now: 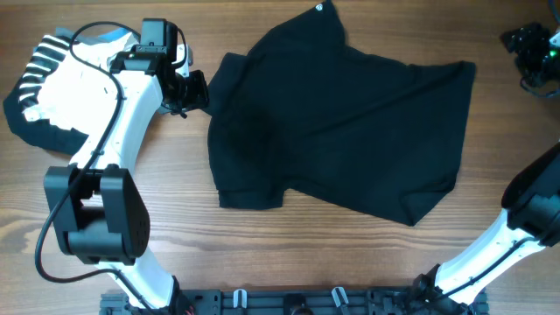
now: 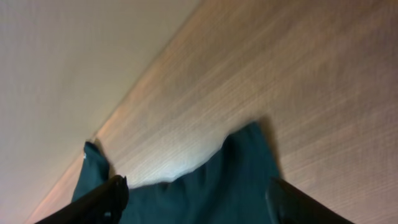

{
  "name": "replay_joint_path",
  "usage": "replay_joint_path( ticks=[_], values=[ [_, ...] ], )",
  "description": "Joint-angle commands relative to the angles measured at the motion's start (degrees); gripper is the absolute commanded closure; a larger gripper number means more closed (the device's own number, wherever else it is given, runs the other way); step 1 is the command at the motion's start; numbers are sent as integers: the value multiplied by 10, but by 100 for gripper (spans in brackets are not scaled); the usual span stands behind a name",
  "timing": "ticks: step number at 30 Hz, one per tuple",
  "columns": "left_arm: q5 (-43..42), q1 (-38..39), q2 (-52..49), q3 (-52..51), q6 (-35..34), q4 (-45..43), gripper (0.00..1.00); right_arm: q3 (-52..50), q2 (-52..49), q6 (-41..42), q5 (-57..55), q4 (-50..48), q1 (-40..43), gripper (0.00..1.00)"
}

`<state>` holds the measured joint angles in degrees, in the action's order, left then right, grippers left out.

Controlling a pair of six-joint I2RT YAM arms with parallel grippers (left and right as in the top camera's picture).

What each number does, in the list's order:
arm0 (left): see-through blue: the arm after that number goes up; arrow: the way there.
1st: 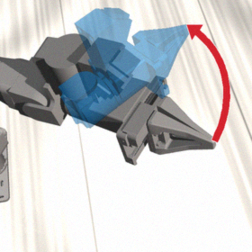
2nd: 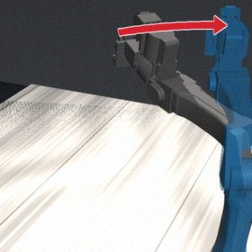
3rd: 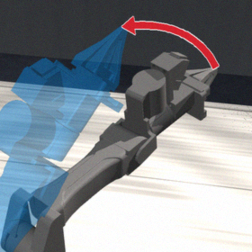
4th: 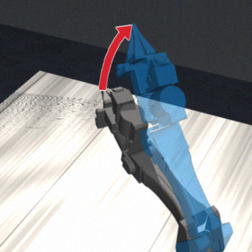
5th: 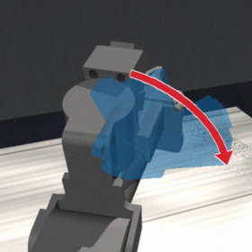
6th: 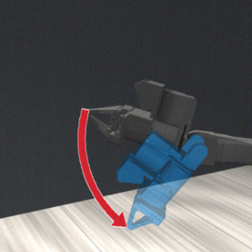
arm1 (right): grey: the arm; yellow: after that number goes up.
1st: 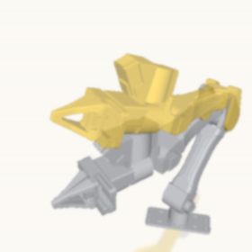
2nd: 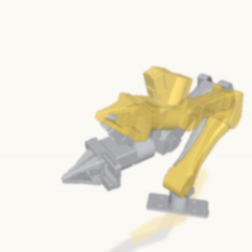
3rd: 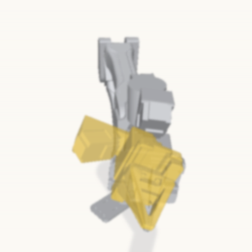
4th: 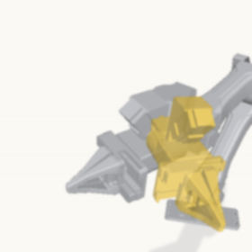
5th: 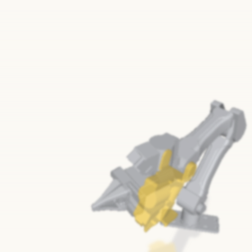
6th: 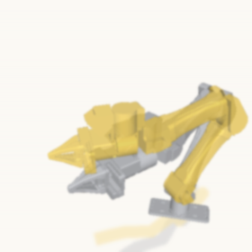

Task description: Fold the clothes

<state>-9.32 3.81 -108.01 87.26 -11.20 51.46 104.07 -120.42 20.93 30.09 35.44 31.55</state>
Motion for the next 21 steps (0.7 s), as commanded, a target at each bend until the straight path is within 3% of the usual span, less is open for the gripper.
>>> replay_joint_path(
  ticks=[1,5,8,10,16,18,21],
  values=[
    [-14,2,19,-2,21,1,64,5,59,-41,19,79,-1,22],
    [-26,2,19,-2,20,10,64,5,97,-61,1,267,-2,21],
    [-33,2,22,-2,36,21,64,-4,100,-81,-81,421,-3,19],
    [-33,2,36,-2,40,32,63,-57,100,-103,-135,469,-16,19],
    [-33,2,113,-2,40,35,59,-235,100,-103,-138,411,-45,19],
    [-33,2,144,-2,40,35,45,-292,100,-105,-139,367,-58,19],
    [-32,2,167,-2,43,36,39,-340,100,-101,-158,331,-70,19]
  ],
)
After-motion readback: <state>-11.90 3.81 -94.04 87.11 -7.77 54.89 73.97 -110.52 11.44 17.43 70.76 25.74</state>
